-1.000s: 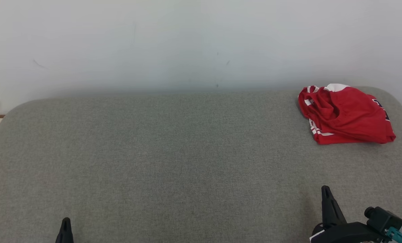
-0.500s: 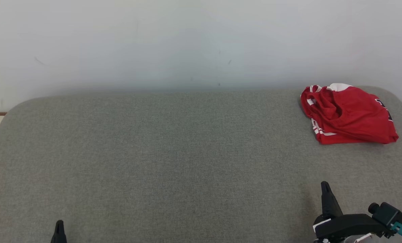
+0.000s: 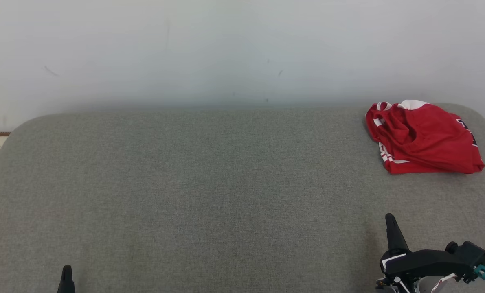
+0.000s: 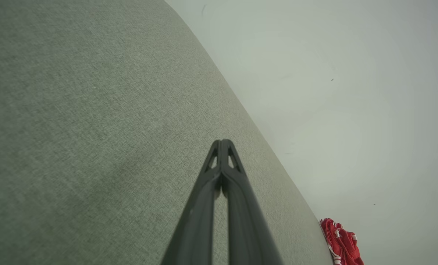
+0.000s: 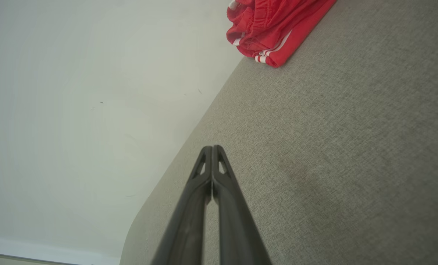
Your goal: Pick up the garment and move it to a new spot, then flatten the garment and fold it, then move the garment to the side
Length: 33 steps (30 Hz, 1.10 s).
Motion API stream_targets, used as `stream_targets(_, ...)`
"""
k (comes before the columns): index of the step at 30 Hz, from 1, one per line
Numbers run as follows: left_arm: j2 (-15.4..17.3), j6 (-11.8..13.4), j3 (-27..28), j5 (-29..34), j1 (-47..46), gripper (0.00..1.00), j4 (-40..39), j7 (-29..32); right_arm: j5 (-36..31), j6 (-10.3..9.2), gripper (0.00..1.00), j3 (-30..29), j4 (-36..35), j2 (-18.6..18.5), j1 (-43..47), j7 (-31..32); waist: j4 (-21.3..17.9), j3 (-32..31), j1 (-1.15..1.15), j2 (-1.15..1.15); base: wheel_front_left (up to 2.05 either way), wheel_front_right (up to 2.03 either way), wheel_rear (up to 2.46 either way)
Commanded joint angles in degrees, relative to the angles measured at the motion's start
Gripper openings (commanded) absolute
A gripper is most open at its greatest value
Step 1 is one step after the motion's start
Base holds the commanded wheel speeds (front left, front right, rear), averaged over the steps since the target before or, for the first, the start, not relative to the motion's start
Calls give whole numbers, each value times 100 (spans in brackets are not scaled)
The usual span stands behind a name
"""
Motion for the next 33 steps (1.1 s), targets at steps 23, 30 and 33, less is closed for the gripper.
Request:
stream_targets(23,1,-158,226,-1468,-155,0,52,349,1569,2,0,-67,257,11,-421,350,67,50,-1,0,0,0,0)
stream_targets(30,-6,-209,287,-1918,-154,0,84,456,2039,2,0,-86,346,16,-522,456,91,68,-1,0,0,0,0)
stream_targets(33,-9,-209,310,-2081,-154,0,96,488,2202,2,0,-94,384,17,-540,500,100,75,-1,0,0,0,0)
